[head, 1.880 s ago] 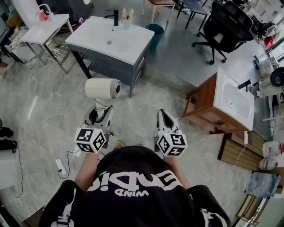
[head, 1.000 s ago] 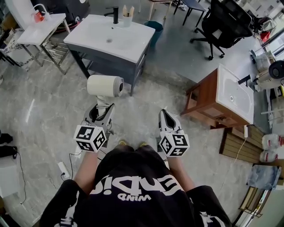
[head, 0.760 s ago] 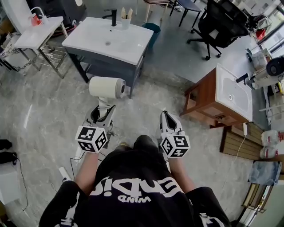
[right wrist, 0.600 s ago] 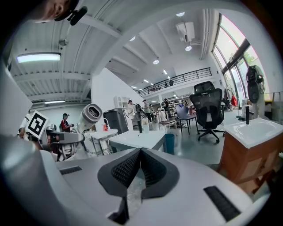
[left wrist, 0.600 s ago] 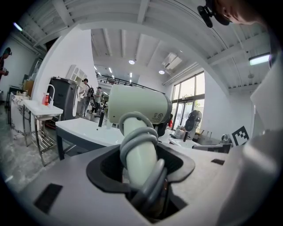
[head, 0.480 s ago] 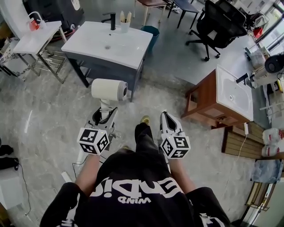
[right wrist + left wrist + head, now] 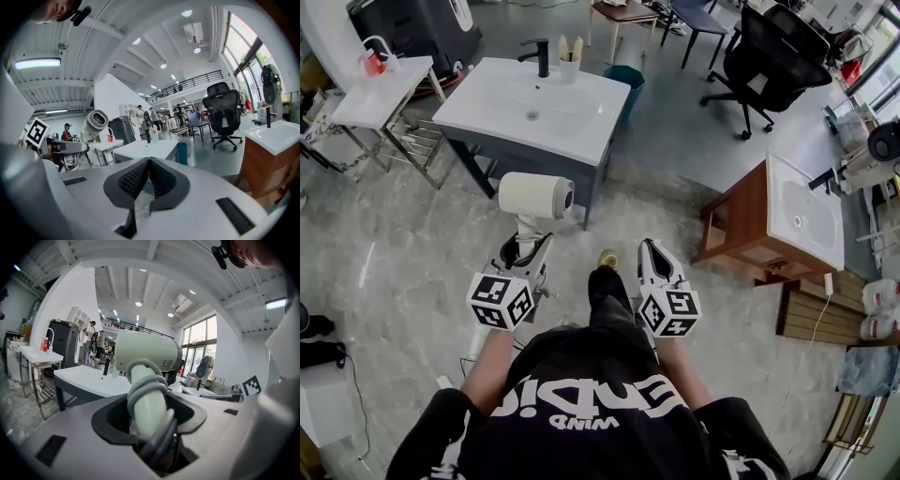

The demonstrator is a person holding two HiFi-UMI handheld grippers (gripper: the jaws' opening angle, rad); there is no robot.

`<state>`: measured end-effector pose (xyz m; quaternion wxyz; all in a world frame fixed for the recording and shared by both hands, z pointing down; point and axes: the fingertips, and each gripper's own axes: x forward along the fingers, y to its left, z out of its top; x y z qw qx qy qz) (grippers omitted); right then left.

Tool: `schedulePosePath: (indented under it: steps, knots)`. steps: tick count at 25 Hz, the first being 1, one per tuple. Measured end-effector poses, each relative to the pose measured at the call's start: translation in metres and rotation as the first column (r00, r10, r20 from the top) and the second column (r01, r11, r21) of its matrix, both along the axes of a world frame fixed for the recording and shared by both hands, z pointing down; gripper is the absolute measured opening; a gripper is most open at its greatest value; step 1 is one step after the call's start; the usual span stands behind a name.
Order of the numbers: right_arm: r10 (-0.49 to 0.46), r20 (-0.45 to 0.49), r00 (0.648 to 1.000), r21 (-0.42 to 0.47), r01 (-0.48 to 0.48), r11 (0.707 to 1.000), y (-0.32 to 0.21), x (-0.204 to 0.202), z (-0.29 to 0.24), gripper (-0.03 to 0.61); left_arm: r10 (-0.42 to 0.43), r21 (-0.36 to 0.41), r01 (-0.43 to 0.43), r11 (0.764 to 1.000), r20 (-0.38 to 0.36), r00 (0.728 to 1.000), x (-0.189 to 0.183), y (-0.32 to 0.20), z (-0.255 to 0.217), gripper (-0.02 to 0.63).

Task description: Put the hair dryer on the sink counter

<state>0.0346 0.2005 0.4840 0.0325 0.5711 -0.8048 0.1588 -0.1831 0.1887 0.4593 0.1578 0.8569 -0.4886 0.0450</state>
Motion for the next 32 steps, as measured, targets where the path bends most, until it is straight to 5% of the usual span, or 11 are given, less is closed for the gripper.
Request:
schedulePosePath:
  steps: [17, 32]
  knots:
    - [-0.066, 0.046, 0.997, -0.042, 0.068, 0.997, -0.146, 0.013, 0.009, 0.025, 0.004, -0.084, -0.002, 0.996, 0.016, 1.0, 0.027, -0.131, 0.011, 0.218]
    - [-0.111, 0.057, 0.992, -0.056, 0.115, 0.992, -0.299, 0.07, -0.005, 0.025, -0.032, -0.111, 0.032, 0.993, 0.003, 0.999, 0.084, -0.276, 0.0, 0.218]
